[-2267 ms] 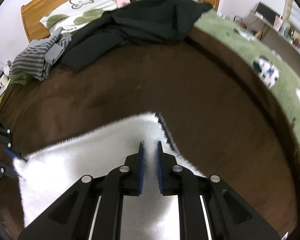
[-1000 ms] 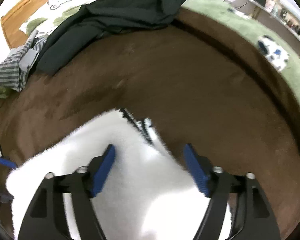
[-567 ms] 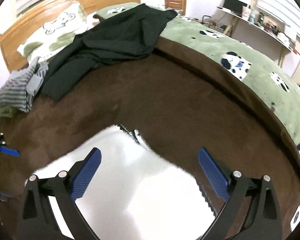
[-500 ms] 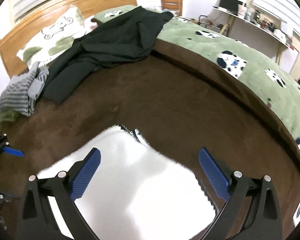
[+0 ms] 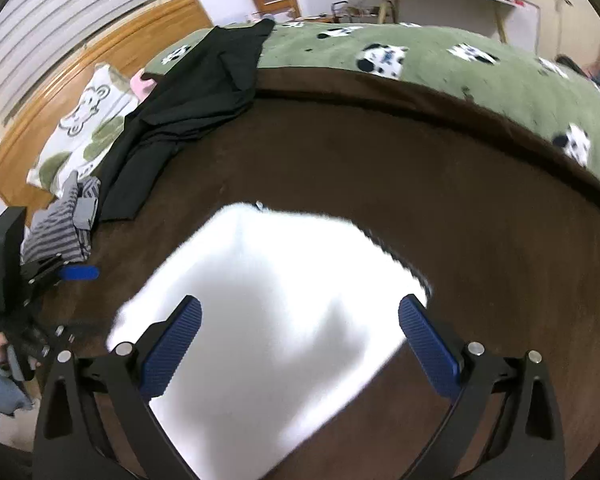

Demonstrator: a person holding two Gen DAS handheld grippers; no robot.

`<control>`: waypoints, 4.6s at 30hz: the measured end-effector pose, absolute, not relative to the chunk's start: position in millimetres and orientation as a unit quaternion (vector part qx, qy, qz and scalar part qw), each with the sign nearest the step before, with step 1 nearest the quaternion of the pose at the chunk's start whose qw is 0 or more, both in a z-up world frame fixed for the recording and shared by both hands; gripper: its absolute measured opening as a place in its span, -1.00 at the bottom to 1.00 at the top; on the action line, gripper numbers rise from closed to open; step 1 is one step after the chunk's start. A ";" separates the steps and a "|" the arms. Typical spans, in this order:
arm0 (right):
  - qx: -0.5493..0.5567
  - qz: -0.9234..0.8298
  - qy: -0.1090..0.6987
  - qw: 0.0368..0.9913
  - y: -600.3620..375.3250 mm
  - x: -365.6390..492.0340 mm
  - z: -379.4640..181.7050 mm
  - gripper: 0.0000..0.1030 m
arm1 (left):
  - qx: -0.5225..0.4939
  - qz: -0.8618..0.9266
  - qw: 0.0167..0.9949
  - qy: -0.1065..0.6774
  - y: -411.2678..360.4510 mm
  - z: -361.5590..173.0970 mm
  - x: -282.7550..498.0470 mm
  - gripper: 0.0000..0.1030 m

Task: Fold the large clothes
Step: 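Tuck the bundle edge under with the left tool and open both tools, then slide both tools under the white cardigan bundle from its sides, then close both tools on the bundle and lift it off the bed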

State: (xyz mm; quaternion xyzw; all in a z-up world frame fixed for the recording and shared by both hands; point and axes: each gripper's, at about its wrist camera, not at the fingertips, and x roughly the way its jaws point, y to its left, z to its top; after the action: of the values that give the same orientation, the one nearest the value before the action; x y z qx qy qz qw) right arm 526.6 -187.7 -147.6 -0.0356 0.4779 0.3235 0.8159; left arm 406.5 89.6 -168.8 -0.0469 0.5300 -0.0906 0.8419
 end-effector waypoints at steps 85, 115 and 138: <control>0.250 0.348 0.559 0.710 -217.9 524.8 -272.3 0.07 | -0.189 -0.297 0.759 0.548 88.2 -272.6 480.2 -0.11; 0.201 0.421 0.471 0.749 -196.0 501.7 -103.1 -0.32 | -0.141 -0.247 0.843 0.457 119.6 -111.3 447.0 -0.31; 0.174 0.342 0.557 0.737 -246.1 470.9 -175.3 -0.31 | -0.109 -0.290 0.801 0.512 69.9 -165.2 437.0 -0.31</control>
State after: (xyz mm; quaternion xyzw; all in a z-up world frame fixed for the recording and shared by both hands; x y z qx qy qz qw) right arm 470.9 -246.1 -175.3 0.1740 0.5566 0.3418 0.7369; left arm 437.0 69.9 -165.2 -0.1088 0.5125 -0.2902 0.8008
